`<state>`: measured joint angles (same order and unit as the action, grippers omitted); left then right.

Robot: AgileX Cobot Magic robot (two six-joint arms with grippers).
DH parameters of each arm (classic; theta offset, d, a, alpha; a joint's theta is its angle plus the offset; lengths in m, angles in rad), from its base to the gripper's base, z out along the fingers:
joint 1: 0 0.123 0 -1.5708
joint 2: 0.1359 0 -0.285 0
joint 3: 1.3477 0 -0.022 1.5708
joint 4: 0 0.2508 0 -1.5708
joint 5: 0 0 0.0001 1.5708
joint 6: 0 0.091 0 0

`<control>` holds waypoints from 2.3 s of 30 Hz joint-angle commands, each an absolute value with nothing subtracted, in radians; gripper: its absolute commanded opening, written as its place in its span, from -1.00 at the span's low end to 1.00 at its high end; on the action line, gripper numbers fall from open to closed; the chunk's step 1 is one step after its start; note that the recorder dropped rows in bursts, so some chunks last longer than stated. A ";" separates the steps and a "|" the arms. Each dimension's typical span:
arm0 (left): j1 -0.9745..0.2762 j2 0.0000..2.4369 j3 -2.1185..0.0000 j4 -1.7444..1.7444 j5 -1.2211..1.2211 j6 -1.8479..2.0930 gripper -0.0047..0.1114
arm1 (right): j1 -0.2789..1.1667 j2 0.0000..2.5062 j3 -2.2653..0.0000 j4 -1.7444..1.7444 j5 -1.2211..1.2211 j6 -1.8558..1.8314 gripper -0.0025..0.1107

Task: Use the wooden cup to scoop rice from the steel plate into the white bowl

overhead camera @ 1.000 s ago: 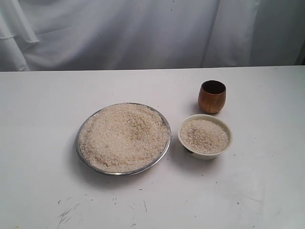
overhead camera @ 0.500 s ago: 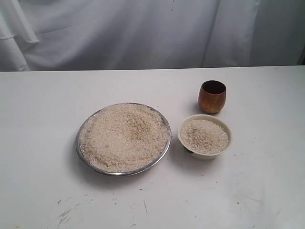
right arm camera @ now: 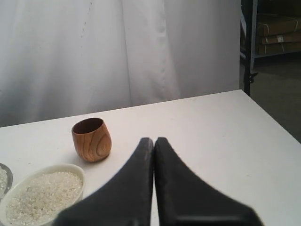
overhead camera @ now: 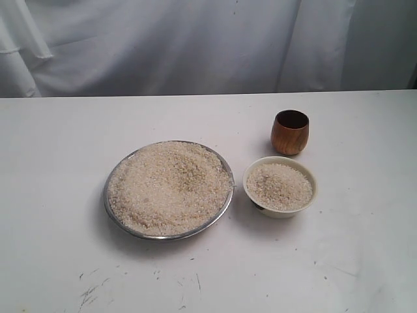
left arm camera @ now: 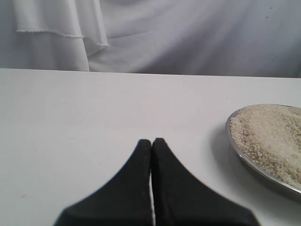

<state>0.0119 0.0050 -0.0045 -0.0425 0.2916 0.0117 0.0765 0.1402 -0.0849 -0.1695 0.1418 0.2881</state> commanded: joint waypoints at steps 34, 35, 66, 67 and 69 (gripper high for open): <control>0.010 0.000 0.000 -0.043 0.285 0.009 -0.92 | 0.070 0.000 0.000 0.057 0.345 -0.029 -0.96; 0.010 0.000 0.000 -0.043 0.285 0.009 -0.92 | 0.070 0.000 0.000 0.057 0.345 -0.029 -0.96; 0.010 0.000 0.000 -0.043 0.285 0.009 -0.92 | 0.070 0.000 0.000 0.064 0.345 -0.029 -0.96; 0.010 0.000 0.000 -0.043 0.285 0.009 -0.92 | 0.070 0.000 0.000 0.066 0.345 -0.029 -0.96; 0.010 0.000 0.000 -0.043 0.285 0.009 -0.92 | 0.070 0.000 0.000 0.066 0.345 -0.029 -0.96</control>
